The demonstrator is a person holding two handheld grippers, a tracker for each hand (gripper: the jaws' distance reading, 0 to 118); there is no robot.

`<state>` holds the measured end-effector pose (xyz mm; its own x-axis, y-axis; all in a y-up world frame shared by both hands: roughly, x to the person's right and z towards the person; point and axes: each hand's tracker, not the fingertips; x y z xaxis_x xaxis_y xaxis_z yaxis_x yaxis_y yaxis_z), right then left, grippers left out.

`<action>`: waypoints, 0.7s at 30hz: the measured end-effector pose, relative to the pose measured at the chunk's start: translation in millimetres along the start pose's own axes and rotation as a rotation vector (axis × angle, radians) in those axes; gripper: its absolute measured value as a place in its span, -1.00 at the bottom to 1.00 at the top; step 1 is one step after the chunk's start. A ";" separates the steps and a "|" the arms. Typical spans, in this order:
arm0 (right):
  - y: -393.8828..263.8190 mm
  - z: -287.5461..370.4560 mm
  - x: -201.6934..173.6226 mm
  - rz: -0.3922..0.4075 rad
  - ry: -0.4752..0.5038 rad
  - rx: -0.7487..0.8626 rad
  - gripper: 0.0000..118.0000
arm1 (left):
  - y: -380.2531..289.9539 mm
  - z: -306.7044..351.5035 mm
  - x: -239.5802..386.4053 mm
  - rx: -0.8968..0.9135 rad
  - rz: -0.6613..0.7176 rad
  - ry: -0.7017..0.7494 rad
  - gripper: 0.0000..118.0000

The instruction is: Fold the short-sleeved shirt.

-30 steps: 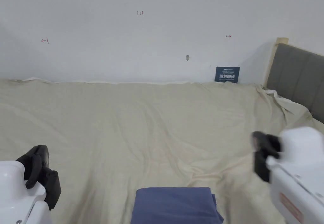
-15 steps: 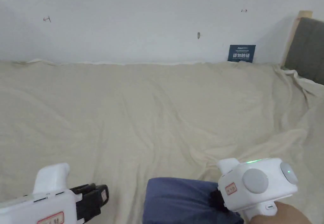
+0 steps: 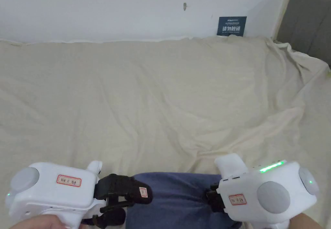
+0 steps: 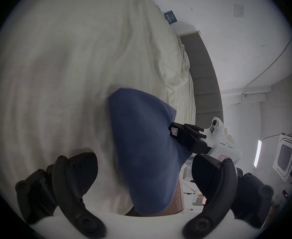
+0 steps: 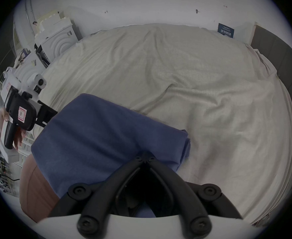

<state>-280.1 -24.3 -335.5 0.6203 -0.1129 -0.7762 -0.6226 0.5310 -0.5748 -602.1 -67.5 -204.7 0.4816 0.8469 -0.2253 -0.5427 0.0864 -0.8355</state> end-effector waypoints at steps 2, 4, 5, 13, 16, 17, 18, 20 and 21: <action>-0.6 -0.4 -1.8 0.013 -0.007 0.003 -1.00 | 4.8 -10.2 4.4 -0.016 0.010 -0.087 0.91; -1.2 -1.0 -2.3 0.021 -0.009 0.008 -1.00 | 0.6 -25.1 5.7 -0.053 0.093 -0.163 0.91; -1.8 -0.7 -2.2 0.023 -0.009 0.011 -1.00 | -3.1 -31.9 7.1 -0.052 0.126 -0.128 0.90; -8.3 8.9 5.3 -0.042 0.089 0.068 -1.00 | -9.7 -21.2 35.2 -0.031 -0.118 0.184 -0.49; -14.0 18.2 3.6 -0.026 0.044 0.096 -1.00 | -9.9 -21.3 35.8 -0.001 -0.064 0.170 -0.49; -16.3 23.0 3.0 -0.020 0.044 0.120 -1.00 | -11.2 -21.0 39.9 0.003 -0.087 0.191 -0.49; -18.2 27.1 2.0 -0.017 0.046 0.137 -1.00 | -12.6 -19.4 43.3 0.002 -0.109 0.200 -0.49; -21.0 37.0 -0.8 -0.025 0.047 0.164 -1.00 | -13.9 -11.6 49.7 0.010 -0.126 0.208 -0.49; -22.0 41.6 -1.8 -0.032 0.048 0.178 -1.00 | -14.9 -3.5 51.7 0.014 -0.129 0.203 -0.49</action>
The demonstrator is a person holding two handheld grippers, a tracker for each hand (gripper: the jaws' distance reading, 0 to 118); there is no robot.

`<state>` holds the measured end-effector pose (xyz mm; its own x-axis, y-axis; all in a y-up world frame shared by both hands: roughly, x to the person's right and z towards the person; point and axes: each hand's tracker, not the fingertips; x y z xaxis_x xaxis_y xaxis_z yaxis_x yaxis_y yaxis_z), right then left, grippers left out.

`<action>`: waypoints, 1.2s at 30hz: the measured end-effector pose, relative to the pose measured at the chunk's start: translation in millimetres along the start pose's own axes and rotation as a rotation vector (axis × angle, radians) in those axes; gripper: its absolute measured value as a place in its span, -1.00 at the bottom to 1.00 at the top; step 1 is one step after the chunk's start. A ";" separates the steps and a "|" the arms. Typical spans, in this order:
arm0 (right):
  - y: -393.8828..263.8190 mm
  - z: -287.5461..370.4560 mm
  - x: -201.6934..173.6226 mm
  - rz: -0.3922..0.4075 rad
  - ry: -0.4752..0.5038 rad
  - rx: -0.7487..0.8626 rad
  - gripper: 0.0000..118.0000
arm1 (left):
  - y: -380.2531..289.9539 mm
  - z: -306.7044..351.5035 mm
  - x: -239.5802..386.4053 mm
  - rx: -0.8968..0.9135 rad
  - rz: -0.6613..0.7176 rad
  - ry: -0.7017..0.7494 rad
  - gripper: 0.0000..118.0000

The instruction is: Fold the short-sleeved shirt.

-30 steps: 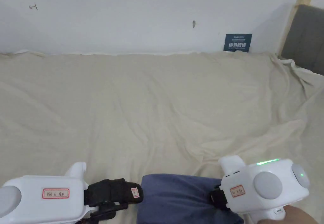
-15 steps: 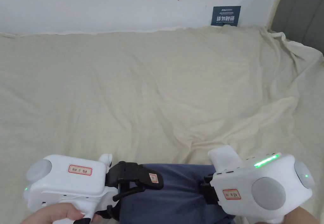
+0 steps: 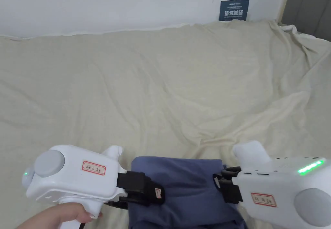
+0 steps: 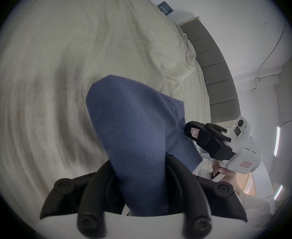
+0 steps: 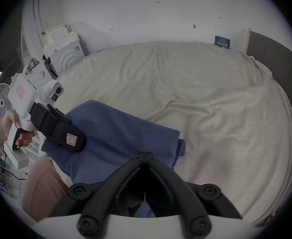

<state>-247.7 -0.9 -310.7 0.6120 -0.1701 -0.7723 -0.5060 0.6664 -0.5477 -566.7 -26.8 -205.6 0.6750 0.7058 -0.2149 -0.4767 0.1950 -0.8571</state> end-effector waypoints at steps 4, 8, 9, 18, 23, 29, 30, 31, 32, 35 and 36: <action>-0.2 12.7 -11.0 -0.035 0.011 0.034 -1.00 | -0.9 56.3 -5.1 0.052 -0.065 0.092 -0.49; 0.2 10.8 -31.9 -0.114 0.099 0.000 -1.00 | -7.9 148.2 -44.0 0.107 -0.072 0.289 -0.49; 0.8 8.5 -38.5 -0.122 0.120 -0.012 -1.00 | -10.3 172.1 -56.0 0.119 -0.063 0.344 -0.49; 8.6 -10.6 -100.8 -0.023 0.140 -0.094 -1.00 | -22.9 350.9 -185.9 0.013 -0.060 1.066 -0.49; 6.4 -21.9 -114.1 0.004 0.123 -0.143 -1.00 | -25.1 380.9 -241.7 0.066 0.112 1.152 -0.03; 6.5 -24.5 -112.4 -0.029 0.130 -0.169 -1.00 | -42.6 400.9 -251.0 0.204 0.170 1.112 0.73; 7.0 -24.8 -111.6 -0.033 0.128 -0.166 -1.00 | -46.0 403.2 -248.7 0.232 0.184 1.125 0.73; 7.6 -25.1 -111.2 -0.036 0.124 -0.161 -1.00 | -49.1 407.4 -247.3 0.284 0.189 1.136 0.73; 8.3 -25.0 -110.7 -0.041 0.121 -0.155 -1.00 | -52.8 408.7 -242.0 0.323 0.193 1.129 0.73; 9.8 -19.5 -107.2 -0.062 0.135 -0.130 -1.00 | -61.1 400.4 -211.5 0.431 0.232 1.022 0.70; 9.9 -17.0 -106.3 -0.068 0.139 -0.121 -1.00 | -64.8 392.5 -196.7 0.457 0.209 0.911 0.61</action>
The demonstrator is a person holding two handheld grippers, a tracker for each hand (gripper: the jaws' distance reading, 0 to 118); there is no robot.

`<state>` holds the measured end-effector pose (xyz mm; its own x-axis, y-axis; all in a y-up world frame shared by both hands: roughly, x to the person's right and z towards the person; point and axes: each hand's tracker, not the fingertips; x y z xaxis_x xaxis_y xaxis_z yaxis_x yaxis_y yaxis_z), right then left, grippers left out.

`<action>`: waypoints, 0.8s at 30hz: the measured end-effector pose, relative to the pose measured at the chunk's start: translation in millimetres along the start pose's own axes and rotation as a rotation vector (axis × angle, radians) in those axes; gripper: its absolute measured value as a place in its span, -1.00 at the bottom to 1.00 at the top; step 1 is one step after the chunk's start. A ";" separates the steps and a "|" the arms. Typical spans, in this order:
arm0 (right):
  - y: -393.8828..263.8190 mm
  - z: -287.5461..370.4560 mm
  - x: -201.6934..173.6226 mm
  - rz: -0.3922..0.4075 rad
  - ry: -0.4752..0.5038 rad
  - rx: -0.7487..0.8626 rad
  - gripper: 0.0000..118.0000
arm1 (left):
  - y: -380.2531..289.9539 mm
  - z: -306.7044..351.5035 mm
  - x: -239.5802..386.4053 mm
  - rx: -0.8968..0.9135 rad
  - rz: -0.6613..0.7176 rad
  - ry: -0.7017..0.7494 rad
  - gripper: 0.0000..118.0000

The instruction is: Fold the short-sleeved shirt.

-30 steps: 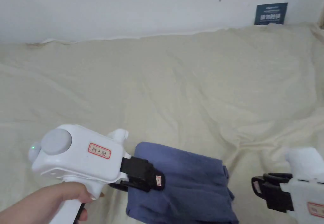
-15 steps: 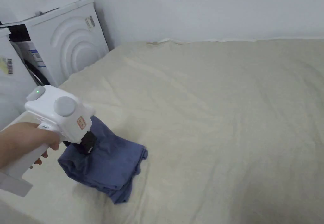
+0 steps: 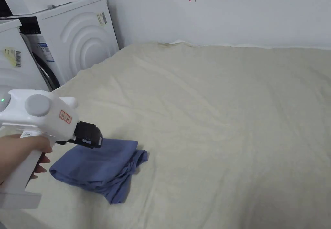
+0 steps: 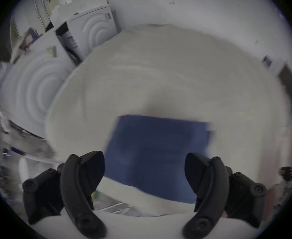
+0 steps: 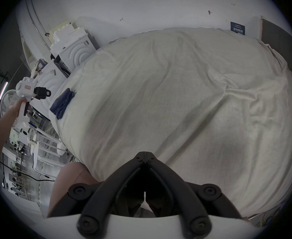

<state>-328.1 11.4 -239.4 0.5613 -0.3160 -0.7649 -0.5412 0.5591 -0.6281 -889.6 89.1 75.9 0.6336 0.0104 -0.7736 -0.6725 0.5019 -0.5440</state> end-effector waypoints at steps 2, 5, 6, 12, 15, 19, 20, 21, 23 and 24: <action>-0.7 7.8 1.7 -0.003 0.001 0.026 -1.00 | -17.6 25.5 44.7 0.183 -0.036 -0.144 0.08; -0.1 26.4 5.4 -0.004 -0.010 0.117 -1.00 | -54.0 66.0 120.6 0.438 -0.076 -0.059 -1.00; 0.7 34.8 7.0 0.000 -0.013 0.151 -1.00 | -63.6 76.1 142.8 0.467 -0.092 -0.138 -1.00; 5.8 104.0 10.1 0.060 -0.112 0.463 -1.00 | -117.4 127.4 256.0 0.721 -0.236 -0.335 -1.00; 3.9 144.0 6.6 0.090 -0.175 0.664 -1.00 | -136.8 153.4 301.5 0.881 -0.194 -0.302 -1.00; -13.0 185.0 7.6 0.118 -0.255 0.946 -1.00 | -160.0 181.1 335.1 1.061 -0.062 -0.253 -1.00; -20.1 193.3 4.3 0.127 -0.293 1.011 -1.00 | -165.7 185.0 340.2 1.085 -0.056 -0.215 -1.00; -27.3 199.4 1.2 0.132 -0.333 1.063 -1.00 | -171.7 186.7 343.4 1.105 -0.059 -0.188 -1.00; -42.7 204.4 -2.0 0.161 -0.428 1.144 -1.00 | -187.1 184.3 349.8 1.125 -0.064 -0.167 -1.00; -49.2 204.5 -3.0 0.176 -0.466 1.158 -1.00 | -194.1 182.1 350.9 1.121 -0.063 -0.161 -1.00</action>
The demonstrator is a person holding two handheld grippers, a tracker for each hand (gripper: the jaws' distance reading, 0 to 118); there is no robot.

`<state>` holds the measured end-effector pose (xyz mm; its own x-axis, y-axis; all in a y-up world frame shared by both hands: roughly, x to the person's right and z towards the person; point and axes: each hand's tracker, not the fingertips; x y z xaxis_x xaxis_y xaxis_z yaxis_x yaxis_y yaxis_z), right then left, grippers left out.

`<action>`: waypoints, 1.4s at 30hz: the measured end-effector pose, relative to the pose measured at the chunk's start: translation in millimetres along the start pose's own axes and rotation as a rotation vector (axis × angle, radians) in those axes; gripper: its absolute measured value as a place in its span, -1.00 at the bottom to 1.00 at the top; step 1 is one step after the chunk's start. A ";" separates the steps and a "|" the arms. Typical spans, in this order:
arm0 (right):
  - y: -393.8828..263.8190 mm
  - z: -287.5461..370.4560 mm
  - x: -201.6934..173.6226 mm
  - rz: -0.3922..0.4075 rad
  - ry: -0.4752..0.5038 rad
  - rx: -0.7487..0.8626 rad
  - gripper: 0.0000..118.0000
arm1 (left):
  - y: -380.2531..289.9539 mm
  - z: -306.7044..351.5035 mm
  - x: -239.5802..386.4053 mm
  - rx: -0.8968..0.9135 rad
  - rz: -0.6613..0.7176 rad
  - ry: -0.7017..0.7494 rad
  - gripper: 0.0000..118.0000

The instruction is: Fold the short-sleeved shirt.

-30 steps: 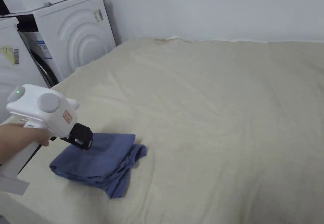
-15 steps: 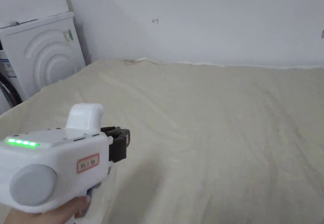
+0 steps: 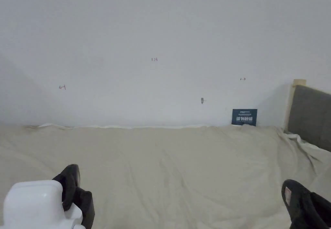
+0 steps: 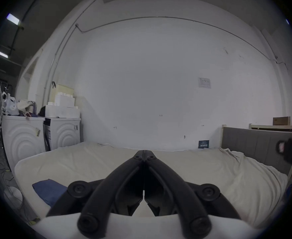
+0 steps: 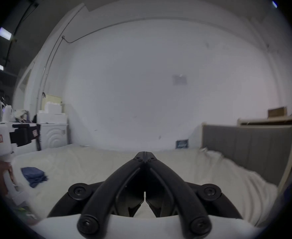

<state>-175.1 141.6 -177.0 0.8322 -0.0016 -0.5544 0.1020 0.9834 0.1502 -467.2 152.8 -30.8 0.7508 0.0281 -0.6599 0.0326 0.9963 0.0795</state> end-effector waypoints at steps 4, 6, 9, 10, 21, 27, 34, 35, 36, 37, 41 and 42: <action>-25.1 18.3 -1.8 0.084 -0.043 0.032 -1.00 | -28.8 20.2 -0.3 -0.009 -0.022 0.001 -1.00; -38.8 22.7 -2.6 0.117 -0.064 0.027 -1.00 | -38.3 29.0 1.8 0.007 -0.108 0.021 -1.00; -45.1 26.4 2.8 0.080 -0.081 -0.018 -0.97 | -41.5 40.7 2.1 0.012 -0.138 0.034 -1.00; -46.3 26.6 5.0 0.060 -0.085 -0.035 -0.89 | -40.2 43.6 1.5 0.015 -0.132 0.032 -1.00; -41.2 31.2 7.2 0.039 -0.143 -0.051 1.00 | -23.4 49.2 -14.2 0.013 -0.093 -0.026 1.00; -38.6 27.9 4.0 0.047 -0.122 -0.085 1.00 | -32.1 49.8 -6.5 -0.026 -0.070 -0.063 1.00; -38.2 23.5 -4.3 0.032 -0.082 -0.115 1.00 | -40.6 46.1 -15.1 -0.086 0.039 -0.037 1.00; -37.9 22.8 -5.9 0.035 -0.078 -0.119 1.00 | -39.8 44.5 -17.6 -0.092 0.054 -0.027 1.00; -37.7 22.3 -6.9 0.035 -0.073 -0.121 1.00 | -39.4 43.3 -17.5 -0.101 0.064 -0.005 1.00; -37.4 21.8 -7.9 0.034 -0.067 -0.124 1.00 | -38.8 42.1 -17.2 -0.114 0.071 0.025 1.00; -38.1 19.8 -13.3 0.026 -0.054 -0.135 1.00 | -36.1 38.8 -20.8 -0.165 0.096 0.041 1.00; -38.3 19.2 -14.7 0.022 -0.051 -0.139 1.00 | -36.7 39.7 -23.0 -0.163 0.110 0.020 1.00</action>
<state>-180.8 100.5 -158.9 0.8606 0.0148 -0.5091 0.0097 0.9989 0.0453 -459.4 112.4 11.1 0.7307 0.1371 -0.6688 -0.1574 0.9871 0.0304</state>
